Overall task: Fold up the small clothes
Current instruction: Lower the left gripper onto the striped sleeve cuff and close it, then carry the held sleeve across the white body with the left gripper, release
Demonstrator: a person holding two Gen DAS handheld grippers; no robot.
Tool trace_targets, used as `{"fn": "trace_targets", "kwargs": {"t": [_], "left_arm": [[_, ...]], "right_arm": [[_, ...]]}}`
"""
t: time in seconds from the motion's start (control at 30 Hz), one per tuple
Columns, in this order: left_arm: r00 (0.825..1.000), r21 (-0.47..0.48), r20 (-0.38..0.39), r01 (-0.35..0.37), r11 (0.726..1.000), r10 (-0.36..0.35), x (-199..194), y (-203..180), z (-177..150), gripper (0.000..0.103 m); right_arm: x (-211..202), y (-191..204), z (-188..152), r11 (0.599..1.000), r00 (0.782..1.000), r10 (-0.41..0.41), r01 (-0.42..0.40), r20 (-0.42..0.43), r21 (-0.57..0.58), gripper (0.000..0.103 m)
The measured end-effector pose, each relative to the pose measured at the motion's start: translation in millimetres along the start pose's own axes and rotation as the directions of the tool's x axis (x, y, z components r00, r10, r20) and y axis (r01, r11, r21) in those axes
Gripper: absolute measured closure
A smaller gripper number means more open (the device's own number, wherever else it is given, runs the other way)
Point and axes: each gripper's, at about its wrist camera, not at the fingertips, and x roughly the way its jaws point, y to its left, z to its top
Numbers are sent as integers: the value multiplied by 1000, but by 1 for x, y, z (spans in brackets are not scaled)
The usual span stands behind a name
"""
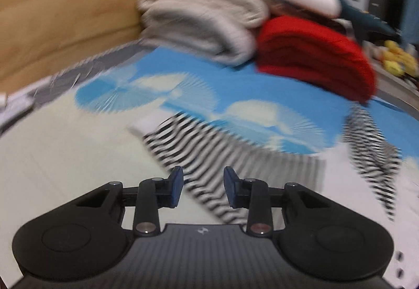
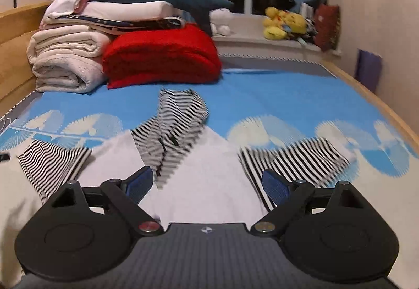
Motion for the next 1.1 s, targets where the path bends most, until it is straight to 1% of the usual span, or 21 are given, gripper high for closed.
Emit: {"fn": "trace_targets", "kwargs": {"t": [0.07, 0.13, 0.17, 0.2, 0.23, 0.27, 0.3, 0.33, 0.43, 0.5, 0.57, 0.63, 0.67, 0.7, 0.73, 0.8, 0.9, 0.93, 0.97, 1.03, 1.1], "left_arm": [[1000, -22, -2, -21, 1000, 21, 17, 19, 4, 65], [999, -29, 13, -30, 999, 30, 32, 33, 8, 65], [999, -37, 18, -35, 999, 36, 42, 39, 10, 65], [999, -46, 17, -39, 998, 40, 50, 43, 9, 65], [999, -68, 16, -38, 997, 39, 61, 49, 11, 65], [999, -90, 11, -37, 995, 38, 74, 52, 9, 64], [999, -112, 8, -42, 993, 43, 87, 54, 8, 62], [999, -133, 5, -51, 990, 52, 100, 57, 8, 60], [996, -188, -35, -82, 979, 77, 142, 60, 1, 58], [995, -219, -54, -96, 971, 86, 160, 66, 2, 58], [993, -235, -68, -107, 966, 93, 174, 72, 4, 59], [994, -227, -65, -104, 968, 92, 181, 71, 5, 61], [995, -214, -63, -92, 972, 81, 182, 69, 6, 84], [996, -210, -70, -74, 975, 61, 184, 67, 7, 99], [996, -210, -72, -66, 975, 52, 182, 63, 9, 98], [997, -187, -45, -75, 979, 68, 169, 49, 18, 98], [999, -156, 35, 6, 988, -1, 129, 11, 45, 98], [998, -140, 58, 46, 989, -39, 111, -7, 54, 98], [992, -124, 78, 105, 987, -95, 89, -30, 62, 98], [976, -74, 89, 207, 976, -200, 51, -73, 69, 98], [950, -19, 81, 305, 952, -302, 10, -123, 64, 98]], "right_arm": [[24, 8, 14, 1000, 1000, 23, -23, 4, -14, 13], [48, 14, 19, 999, 999, 43, -44, -9, -15, 17], [61, 16, 18, 998, 998, 58, -58, -14, -7, 23], [69, 19, 15, 998, 998, 68, -68, -16, 3, 34], [76, 19, 8, 997, 997, 71, -71, -29, 19, 42], [83, 19, 1, 997, 996, 63, -61, -63, 37, 57], [90, 21, -6, 997, 993, 69, -65, -97, 45, 67], [94, 23, -9, 996, 990, 83, -79, -117, 38, 70], [96, 30, -12, 993, 988, 114, -115, -102, -3, 70], [98, 33, -16, 992, 990, 108, -112, -88, -52, 69], [107, 32, -24, 992, 988, 85, -96, -128, -81, 66], [115, 28, -29, 991, 980, 87, -103, -179, -84, 62], [118, 26, -32, 991, 975, 88, -107, -205, -83, 57], [120, 25, -35, 991, 971, 86, -107, -224, -84, 55], [123, 22, -37, 991, 968, 76, -101, -237, -93, 55], [123, 18, -39, 990, 968, 57, -86, -246, -109, 55], [123, 11, -41, 991, 965, 30, -62, -259, -115, 55], [123, 8, -40, 993, 964, 23, -53, -265, -105, 55], [124, 4, -40, 995, 962, 22, -49, -271, -92, 56], [124, -4, -37, 997, 962, 42, -58, -271, -53, 58], [121, -10, -34, 998, 969, 48, -57, -243, -28, 77]]}}
